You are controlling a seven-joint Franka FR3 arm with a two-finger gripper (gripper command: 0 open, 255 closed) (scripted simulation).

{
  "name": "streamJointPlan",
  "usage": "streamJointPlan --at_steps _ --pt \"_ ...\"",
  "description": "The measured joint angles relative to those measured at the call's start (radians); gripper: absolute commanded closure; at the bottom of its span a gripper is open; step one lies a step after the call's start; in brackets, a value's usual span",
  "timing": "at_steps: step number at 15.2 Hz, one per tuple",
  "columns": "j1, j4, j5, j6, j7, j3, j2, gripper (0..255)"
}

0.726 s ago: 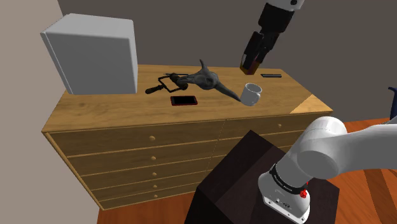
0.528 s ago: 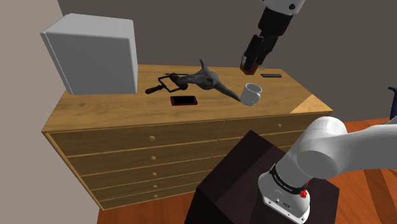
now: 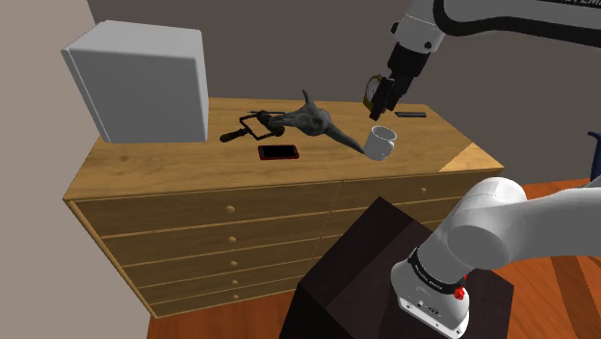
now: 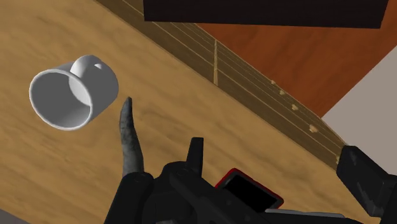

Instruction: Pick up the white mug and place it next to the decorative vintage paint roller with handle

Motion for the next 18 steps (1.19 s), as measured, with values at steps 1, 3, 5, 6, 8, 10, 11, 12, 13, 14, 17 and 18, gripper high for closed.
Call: streamJointPlan --at_steps 1,3,5,6,8,10,11,12,13,14,17,18 --pt "-0.008 -0.018 -0.014 0.024 -0.021 -0.02 0.008 0" --pt "-0.021 -0.046 -0.039 0.072 -0.058 -0.056 0.029 0" --pt "-0.034 -0.076 -0.062 0.129 -0.094 -0.093 0.058 0" --pt "-0.042 -0.08 -0.076 0.155 -0.117 -0.116 0.08 0" --pt "-0.052 -0.081 -0.095 0.196 -0.153 -0.151 0.119 0" --pt "-0.063 -0.095 -0.115 0.257 -0.191 -0.192 0.167 0" --pt "-0.067 -0.091 -0.122 0.276 -0.209 -0.209 0.189 0" --pt "-0.073 -0.09 -0.13 0.298 -0.23 -0.23 0.212 0" --pt "-0.076 -0.092 -0.136 0.327 -0.249 -0.249 0.24 0" --pt "-0.08 -0.094 -0.142 0.359 -0.27 -0.271 0.268 0" --pt "-0.089 -0.077 -0.151 0.42 -0.333 -0.328 0.346 0" --pt "-0.086 -0.064 -0.145 0.448 -0.352 -0.347 0.387 0"
